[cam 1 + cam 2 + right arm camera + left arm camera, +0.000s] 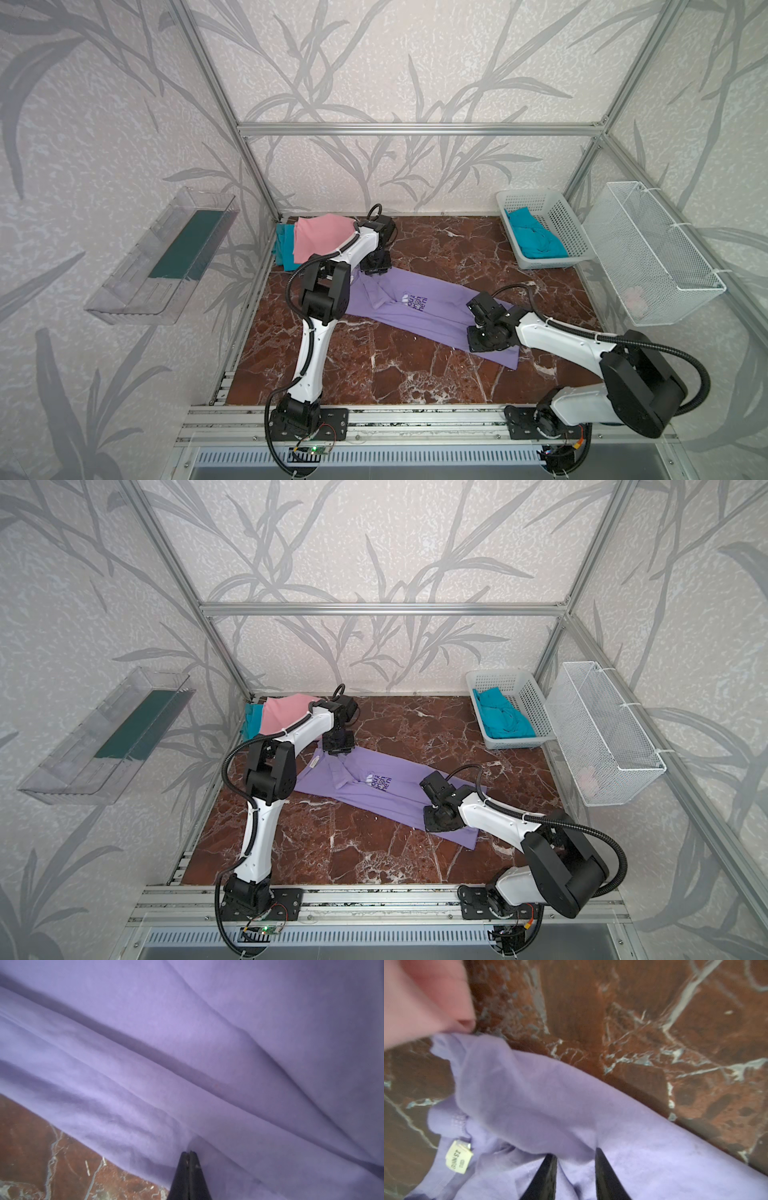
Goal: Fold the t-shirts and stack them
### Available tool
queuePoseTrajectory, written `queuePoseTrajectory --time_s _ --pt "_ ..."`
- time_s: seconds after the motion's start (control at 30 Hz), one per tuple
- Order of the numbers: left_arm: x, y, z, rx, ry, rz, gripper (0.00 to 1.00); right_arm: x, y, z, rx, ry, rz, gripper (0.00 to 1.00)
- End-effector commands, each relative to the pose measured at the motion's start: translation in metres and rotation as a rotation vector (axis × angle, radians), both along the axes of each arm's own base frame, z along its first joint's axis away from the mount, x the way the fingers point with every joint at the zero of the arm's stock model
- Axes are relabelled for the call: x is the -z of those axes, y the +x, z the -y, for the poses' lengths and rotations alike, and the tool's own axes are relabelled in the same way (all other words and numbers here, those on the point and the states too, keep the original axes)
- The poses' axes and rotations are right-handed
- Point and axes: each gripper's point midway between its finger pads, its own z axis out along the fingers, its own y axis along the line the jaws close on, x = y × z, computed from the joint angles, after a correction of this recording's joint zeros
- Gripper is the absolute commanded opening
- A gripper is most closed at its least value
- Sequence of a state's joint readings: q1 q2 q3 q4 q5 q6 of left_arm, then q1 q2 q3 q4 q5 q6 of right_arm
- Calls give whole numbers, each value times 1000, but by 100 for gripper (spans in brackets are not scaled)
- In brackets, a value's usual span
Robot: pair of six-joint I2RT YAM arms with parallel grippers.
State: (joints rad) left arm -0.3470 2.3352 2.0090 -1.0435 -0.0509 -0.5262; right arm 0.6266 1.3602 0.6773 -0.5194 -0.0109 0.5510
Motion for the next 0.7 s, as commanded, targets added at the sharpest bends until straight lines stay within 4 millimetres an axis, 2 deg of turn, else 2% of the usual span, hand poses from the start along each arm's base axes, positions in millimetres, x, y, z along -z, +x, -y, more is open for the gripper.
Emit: queuePoseTrajectory --time_s 0.0,0.1,0.2,0.3,0.37,0.43,0.53,0.57,0.67 --pt "-42 -6 0 23 -8 27 37 -29 13 -13 -11 58 66 0" --pt "-67 -15 2 15 -52 62 38 -54 37 -36 -56 139 168 3" --pt "-86 -33 0 0 -93 93 38 -84 66 -69 -171 155 303 7" --pt "-99 -56 -14 -35 -112 113 37 -107 84 -113 -358 114 434 13" --pt "-100 -71 -29 -84 -131 114 37 -117 89 -151 -515 106 512 21" --pt "-96 -84 -48 -136 -136 111 37 -121 88 -184 -657 109 579 29" --pt "-74 -105 -77 -225 -127 77 37 -118 84 -228 -812 129 661 40" --pt "-65 -111 -82 -245 -140 58 37 -104 84 -239 -848 108 663 43" --pt "-42 -124 -89 -270 -164 20 36 -89 84 -266 -949 67 703 50"
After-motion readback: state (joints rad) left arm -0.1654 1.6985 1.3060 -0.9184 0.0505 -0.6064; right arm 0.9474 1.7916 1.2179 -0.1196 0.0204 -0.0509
